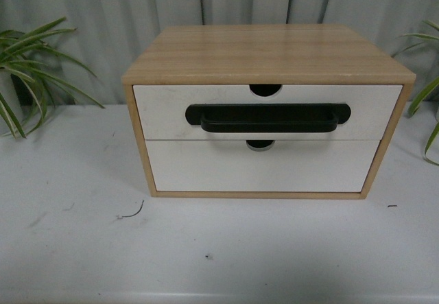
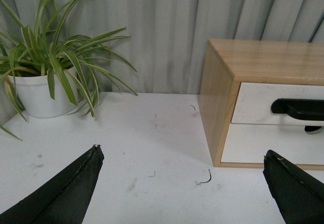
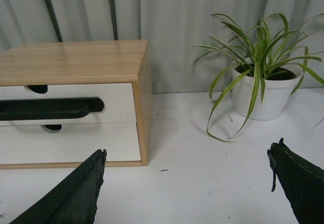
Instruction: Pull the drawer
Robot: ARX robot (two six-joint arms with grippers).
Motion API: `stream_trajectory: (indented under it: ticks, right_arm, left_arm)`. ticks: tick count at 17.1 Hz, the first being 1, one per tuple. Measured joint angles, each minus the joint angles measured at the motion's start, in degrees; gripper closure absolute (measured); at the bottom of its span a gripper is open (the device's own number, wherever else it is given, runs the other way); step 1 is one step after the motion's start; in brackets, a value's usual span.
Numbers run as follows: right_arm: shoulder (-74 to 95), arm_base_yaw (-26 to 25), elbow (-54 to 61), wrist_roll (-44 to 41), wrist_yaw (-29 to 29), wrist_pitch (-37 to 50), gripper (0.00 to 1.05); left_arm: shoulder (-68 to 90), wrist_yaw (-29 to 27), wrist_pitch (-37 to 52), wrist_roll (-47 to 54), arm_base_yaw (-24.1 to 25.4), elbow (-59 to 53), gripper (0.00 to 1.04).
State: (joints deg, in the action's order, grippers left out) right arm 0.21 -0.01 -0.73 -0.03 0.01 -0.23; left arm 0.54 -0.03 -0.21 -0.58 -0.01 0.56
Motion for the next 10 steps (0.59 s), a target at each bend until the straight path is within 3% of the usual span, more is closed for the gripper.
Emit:
stream_trajectory:
  ticks: [10]
  right_arm:
    - [0.0,0.0,0.0,0.0,0.0,0.0,0.06]
  left_arm:
    - [0.0,0.0,0.0,0.0,0.0,0.0,0.07]
